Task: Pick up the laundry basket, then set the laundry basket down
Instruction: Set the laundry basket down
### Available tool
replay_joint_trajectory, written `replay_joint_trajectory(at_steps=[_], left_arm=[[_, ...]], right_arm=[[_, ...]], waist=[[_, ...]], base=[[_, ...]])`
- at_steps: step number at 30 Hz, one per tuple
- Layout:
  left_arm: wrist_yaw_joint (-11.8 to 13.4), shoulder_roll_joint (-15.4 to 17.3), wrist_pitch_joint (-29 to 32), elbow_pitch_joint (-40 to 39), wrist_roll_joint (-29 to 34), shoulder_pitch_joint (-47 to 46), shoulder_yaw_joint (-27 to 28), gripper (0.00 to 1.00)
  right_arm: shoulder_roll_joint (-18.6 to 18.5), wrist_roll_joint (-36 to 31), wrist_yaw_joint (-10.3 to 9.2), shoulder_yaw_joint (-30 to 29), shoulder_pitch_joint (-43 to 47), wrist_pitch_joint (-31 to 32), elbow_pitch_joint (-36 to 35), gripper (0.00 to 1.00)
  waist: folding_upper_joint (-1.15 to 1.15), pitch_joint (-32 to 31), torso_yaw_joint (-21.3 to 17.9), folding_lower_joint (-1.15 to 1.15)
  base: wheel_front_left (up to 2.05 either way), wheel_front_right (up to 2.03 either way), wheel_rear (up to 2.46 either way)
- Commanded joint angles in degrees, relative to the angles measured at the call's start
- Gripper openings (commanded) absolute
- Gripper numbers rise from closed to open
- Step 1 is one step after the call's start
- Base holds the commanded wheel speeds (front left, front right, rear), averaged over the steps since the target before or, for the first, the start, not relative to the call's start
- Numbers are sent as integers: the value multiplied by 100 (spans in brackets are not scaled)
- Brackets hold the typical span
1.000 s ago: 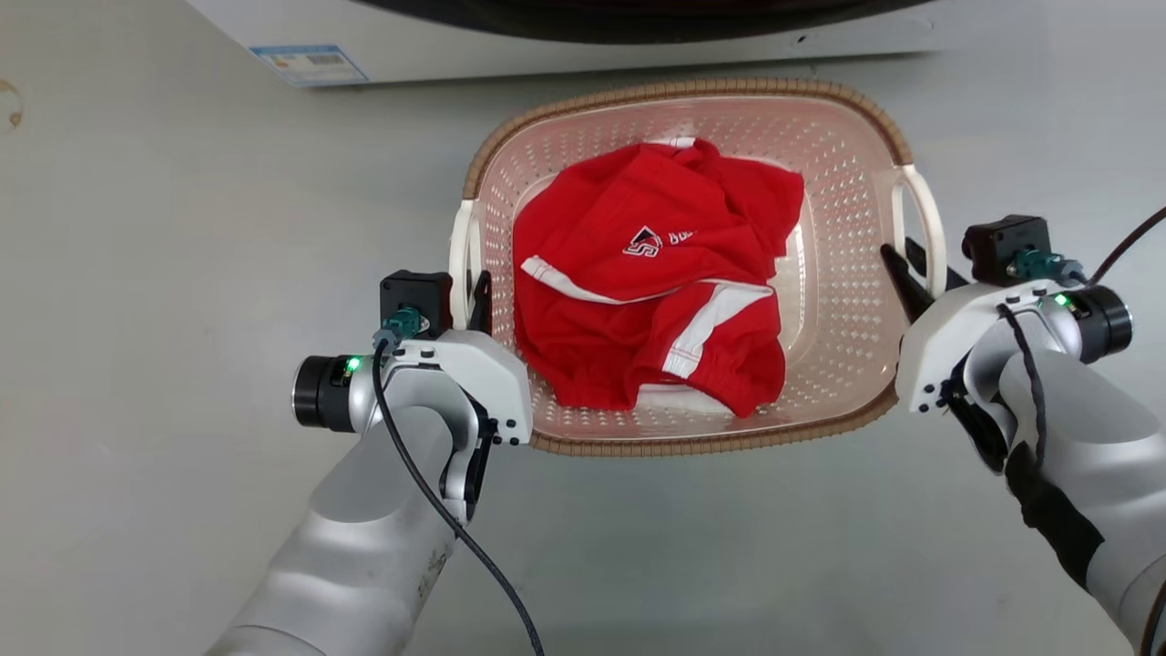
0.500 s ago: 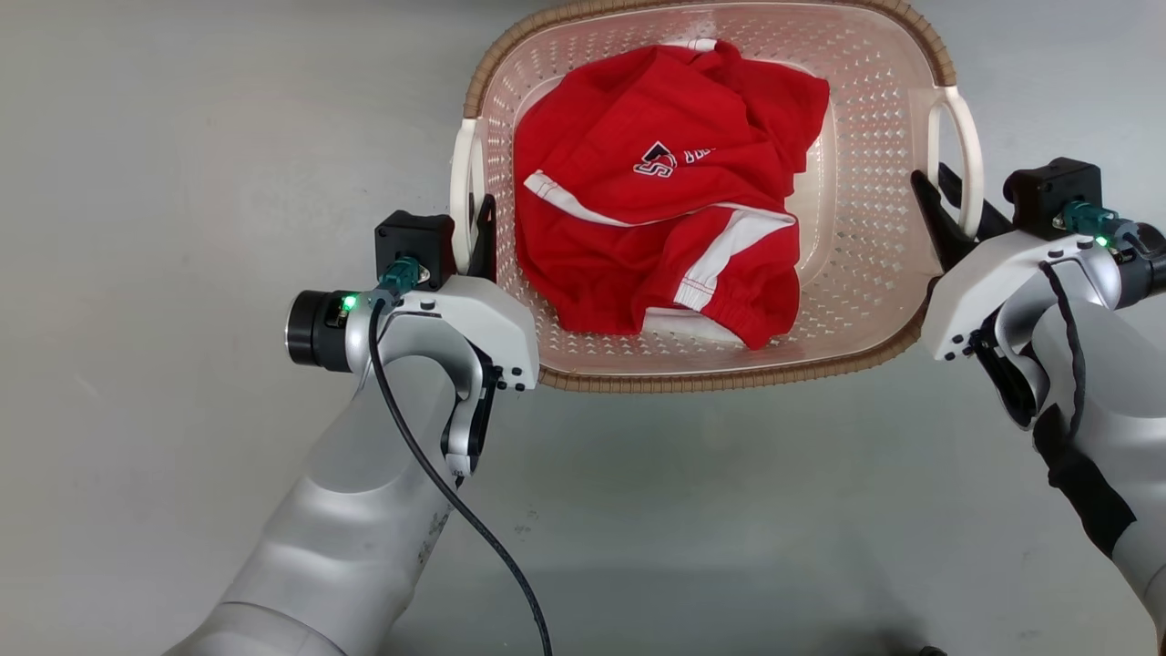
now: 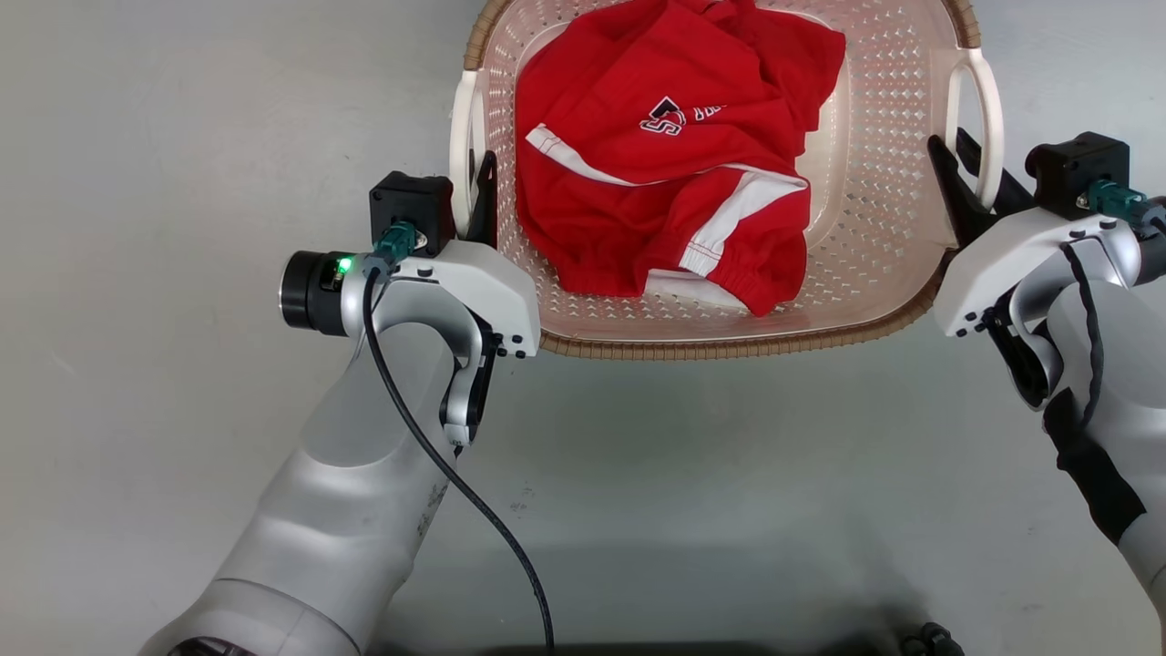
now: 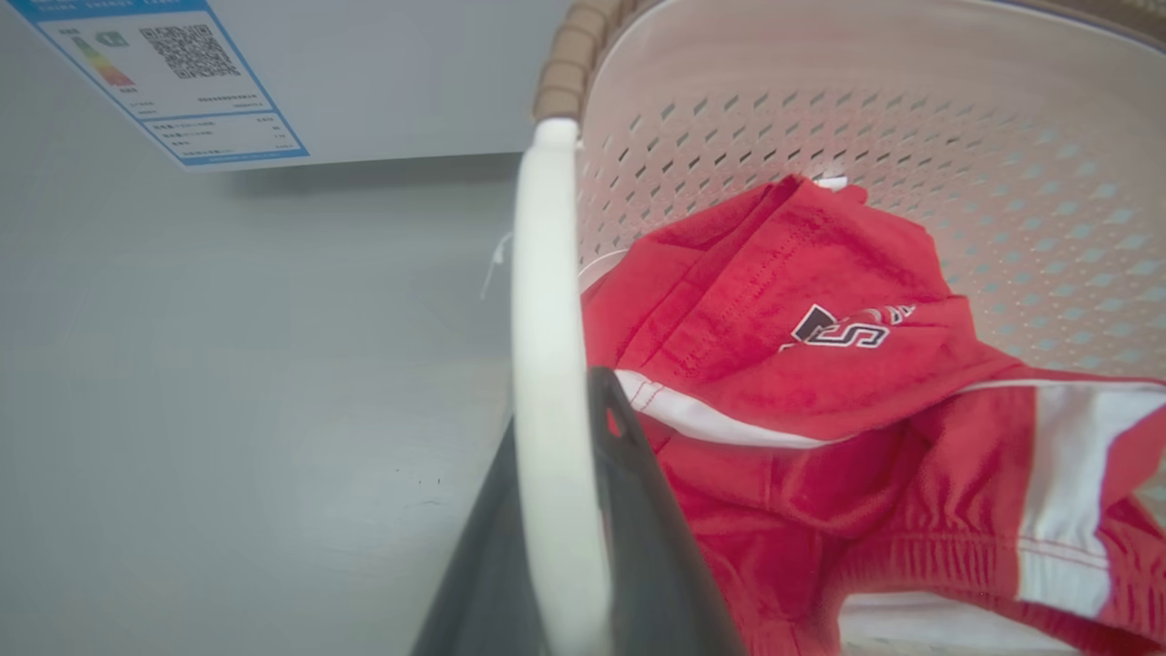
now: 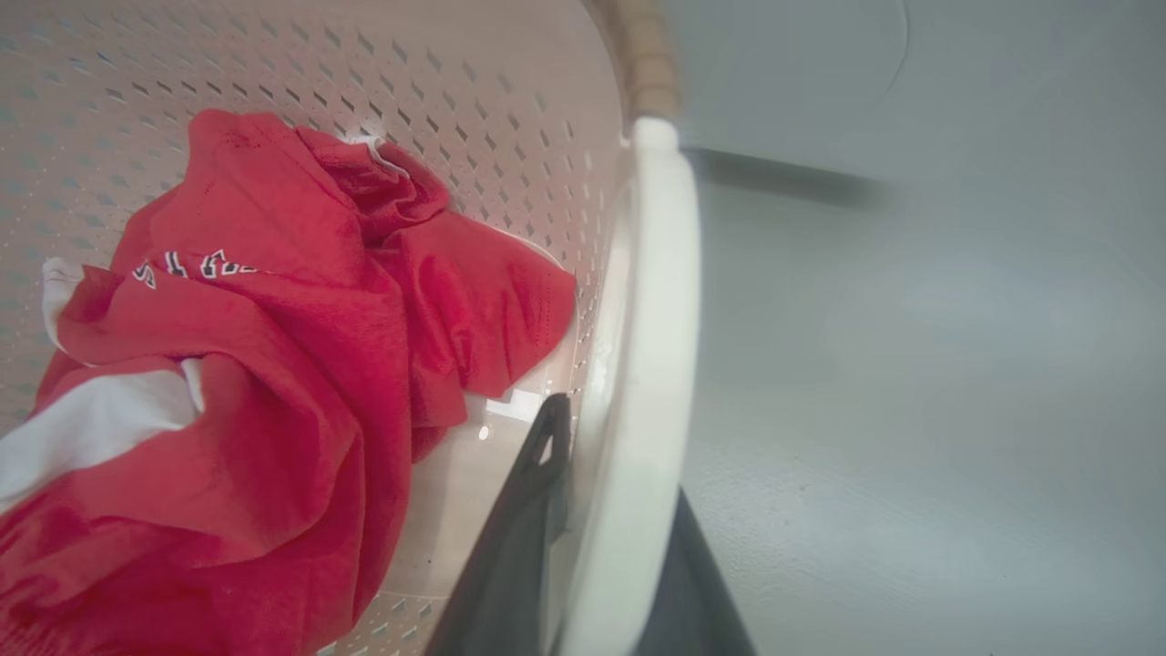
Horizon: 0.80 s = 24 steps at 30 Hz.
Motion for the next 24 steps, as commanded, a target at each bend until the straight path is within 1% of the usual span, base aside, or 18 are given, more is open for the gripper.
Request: replay_joint_trajectory(at_steps=[1, 8, 21, 22, 23, 24], left_arm=[[-72, 216, -78, -74, 142, -38, 81, 0], [-83, 216, -79, -53, 106, -114, 47, 0], [-31, 216, -79, -53, 16, -167, -54, 0], [-24, 216, -79, -49, 7, -173, -56, 24], [-6, 216, -79, -36, -7, -175, -57, 44], [35, 216, -79, 8, -36, -163, -63, 100]], right_arm=[[-184, -135, 24, 16, 388, -36, -18, 0], [-182, -208, 24, -124, 418, -36, -38, 0], [-202, -256, 24, -213, 386, -36, 8, 0], [-201, -255, 24, -217, 381, -36, 16, 25], [-202, -252, 24, -241, 377, -36, 31, 59], [-200, -237, 24, -284, 378, -36, 62, 100]], waist=[[0, 41, -6, 0], [0, 158, -14, 0], [0, 283, -4, 0], [0, 292, -4, 0], [0, 300, -4, 0], [0, 305, -4, 0]], base=[[0, 0, 0], [0, 0, 0], [0, 0, 0], [0, 0, 0], [0, 0, 0], [0, 0, 0]])
